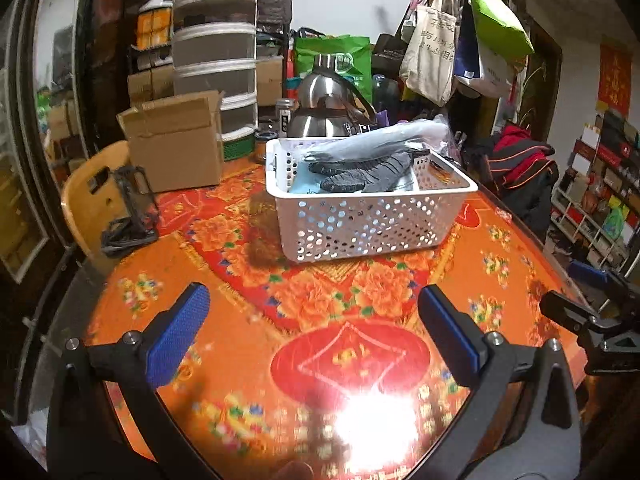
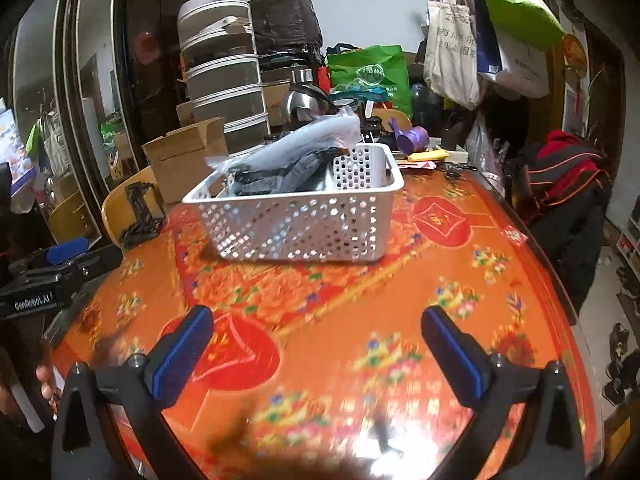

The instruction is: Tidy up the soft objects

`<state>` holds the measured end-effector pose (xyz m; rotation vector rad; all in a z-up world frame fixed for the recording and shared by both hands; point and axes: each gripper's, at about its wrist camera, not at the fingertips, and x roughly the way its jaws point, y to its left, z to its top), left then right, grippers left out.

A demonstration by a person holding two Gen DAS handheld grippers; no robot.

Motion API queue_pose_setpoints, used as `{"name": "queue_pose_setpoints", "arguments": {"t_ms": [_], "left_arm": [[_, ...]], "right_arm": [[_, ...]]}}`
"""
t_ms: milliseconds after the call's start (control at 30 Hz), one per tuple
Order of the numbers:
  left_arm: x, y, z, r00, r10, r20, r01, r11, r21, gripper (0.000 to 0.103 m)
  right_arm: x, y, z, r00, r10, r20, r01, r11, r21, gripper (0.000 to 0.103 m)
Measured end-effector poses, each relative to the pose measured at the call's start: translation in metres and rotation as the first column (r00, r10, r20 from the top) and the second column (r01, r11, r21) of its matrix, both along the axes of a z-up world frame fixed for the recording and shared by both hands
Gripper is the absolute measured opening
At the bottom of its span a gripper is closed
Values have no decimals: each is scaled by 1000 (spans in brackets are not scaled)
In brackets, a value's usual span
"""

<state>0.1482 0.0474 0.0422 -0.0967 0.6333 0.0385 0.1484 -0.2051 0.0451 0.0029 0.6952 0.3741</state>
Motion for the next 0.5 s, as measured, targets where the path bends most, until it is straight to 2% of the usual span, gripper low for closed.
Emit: {"name": "queue_pose_setpoints", "arguments": {"t_ms": [100,200,333,500], "left_arm": [[-33,-12,4,1000,11,24,-12,999,32,103],[-49,-17,12,999,-22,29,22,1000,2,103],[-49,-23,23,999,-27,36,28,1000,-2,103],[-38,-24,25,999,-23,22,24,1000,-12,103]], "right_arm": [[-18,1,9,1000,0,28,0,1000,5,103],[-22,0,22,998,-22,50,22,1000,11,103],[-14,0,30,998,-31,54,31,1000,3,103],[-4,4,25,998,-32,45,33,999,-25,103]]}}
